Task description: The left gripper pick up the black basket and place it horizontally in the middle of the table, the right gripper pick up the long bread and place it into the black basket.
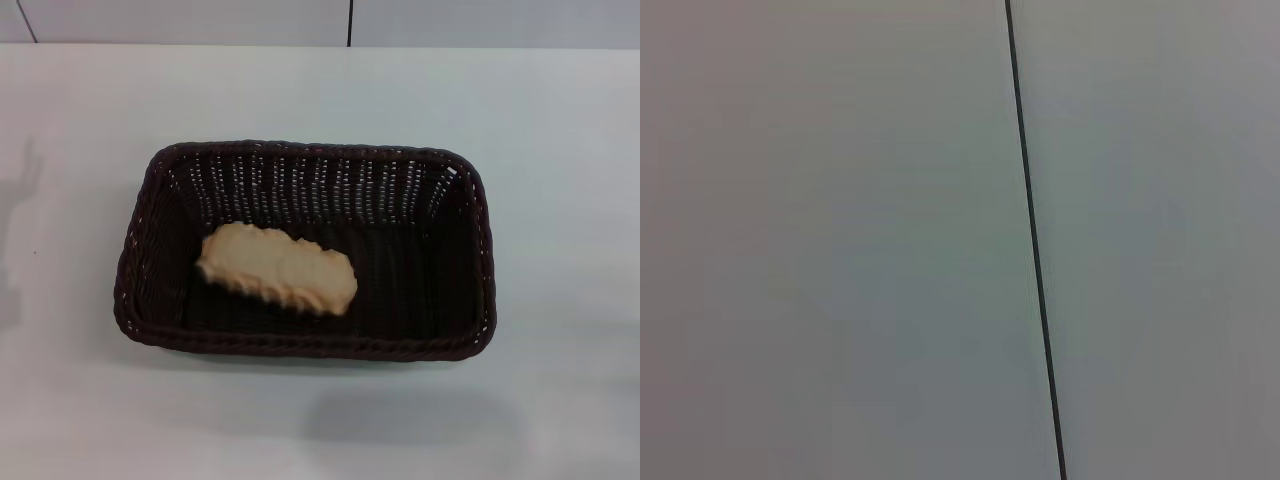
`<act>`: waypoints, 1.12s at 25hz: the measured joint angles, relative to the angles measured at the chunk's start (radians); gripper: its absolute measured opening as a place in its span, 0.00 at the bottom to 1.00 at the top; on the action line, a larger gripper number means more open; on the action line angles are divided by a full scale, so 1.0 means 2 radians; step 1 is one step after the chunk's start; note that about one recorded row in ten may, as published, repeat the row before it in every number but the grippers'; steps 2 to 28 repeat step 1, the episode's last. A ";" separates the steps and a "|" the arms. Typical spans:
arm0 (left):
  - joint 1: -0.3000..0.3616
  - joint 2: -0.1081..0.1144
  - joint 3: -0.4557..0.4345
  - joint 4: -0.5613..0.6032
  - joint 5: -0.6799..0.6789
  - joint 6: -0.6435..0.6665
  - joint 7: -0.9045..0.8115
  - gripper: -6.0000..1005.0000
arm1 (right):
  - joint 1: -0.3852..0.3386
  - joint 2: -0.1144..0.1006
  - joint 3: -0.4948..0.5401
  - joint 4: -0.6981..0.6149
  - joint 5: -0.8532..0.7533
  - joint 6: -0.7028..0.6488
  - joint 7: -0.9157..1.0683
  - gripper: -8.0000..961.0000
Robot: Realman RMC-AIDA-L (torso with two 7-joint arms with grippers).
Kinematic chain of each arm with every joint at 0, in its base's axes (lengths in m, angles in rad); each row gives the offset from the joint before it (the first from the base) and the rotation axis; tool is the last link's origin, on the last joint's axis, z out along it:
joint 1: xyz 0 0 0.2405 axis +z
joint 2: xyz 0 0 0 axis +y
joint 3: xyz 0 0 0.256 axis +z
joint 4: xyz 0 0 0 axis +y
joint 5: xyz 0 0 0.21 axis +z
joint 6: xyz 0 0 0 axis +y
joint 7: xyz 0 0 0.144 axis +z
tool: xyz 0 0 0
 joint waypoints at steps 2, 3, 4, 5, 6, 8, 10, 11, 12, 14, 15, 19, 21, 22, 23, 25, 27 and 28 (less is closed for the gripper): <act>0.000 0.000 0.000 0.002 0.000 0.000 0.000 0.79 | 0.001 0.000 -0.001 0.000 0.000 0.000 0.000 0.86; 0.000 0.000 0.000 0.002 0.000 0.000 0.000 0.79 | 0.001 0.000 -0.001 0.000 0.000 0.000 0.000 0.86; 0.000 0.000 0.000 0.002 0.000 0.000 0.000 0.79 | 0.001 0.000 -0.001 0.000 0.000 0.000 0.000 0.86; 0.000 0.000 0.000 0.002 0.000 0.000 0.000 0.79 | 0.001 0.000 -0.001 0.000 0.000 0.000 0.000 0.86; 0.000 0.000 0.000 0.002 0.000 0.000 0.000 0.79 | 0.001 0.000 -0.001 0.000 0.000 0.000 0.000 0.86; 0.000 0.000 0.000 0.002 0.000 0.000 0.000 0.79 | 0.001 0.000 -0.001 0.000 0.000 0.000 0.000 0.86; 0.000 0.000 0.000 0.002 0.000 0.000 0.000 0.79 | 0.001 0.000 -0.001 0.000 0.000 0.000 0.000 0.86; 0.000 0.000 0.000 0.002 0.000 0.000 0.000 0.79 | 0.001 0.000 -0.001 0.000 0.000 0.000 0.000 0.86; 0.000 0.000 0.000 0.002 0.000 0.000 0.000 0.79 | 0.001 0.000 -0.001 0.000 0.000 0.000 0.000 0.86; 0.000 0.000 0.000 0.002 0.000 0.000 0.000 0.79 | 0.001 0.000 -0.001 0.000 0.000 0.000 0.000 0.86; 0.000 0.000 0.000 0.002 0.000 0.000 0.000 0.79 | 0.001 0.000 -0.001 0.000 0.000 0.000 0.000 0.86; 0.000 0.000 0.000 0.002 0.000 0.000 0.000 0.79 | 0.001 0.000 -0.001 0.000 0.000 0.000 0.000 0.86; 0.000 0.000 0.000 0.002 0.000 0.000 0.000 0.79 | 0.001 0.000 -0.001 0.000 0.000 0.000 0.000 0.86; 0.000 0.000 0.000 0.002 0.000 0.000 0.000 0.79 | 0.001 0.000 -0.001 0.000 0.000 0.000 0.000 0.86; 0.000 0.000 0.000 0.002 0.000 0.000 0.000 0.79 | 0.001 0.000 -0.001 0.000 0.000 0.000 0.000 0.86; 0.000 0.000 0.000 0.002 0.000 0.000 0.000 0.79 | 0.001 0.000 -0.001 0.000 0.000 0.000 0.000 0.86; 0.000 0.000 0.000 0.002 0.000 0.000 0.000 0.79 | 0.001 0.000 -0.001 0.000 0.000 0.000 0.000 0.86; 0.000 0.000 0.000 0.002 0.000 0.000 0.000 0.79 | 0.001 0.000 -0.001 0.000 0.000 0.000 0.000 0.86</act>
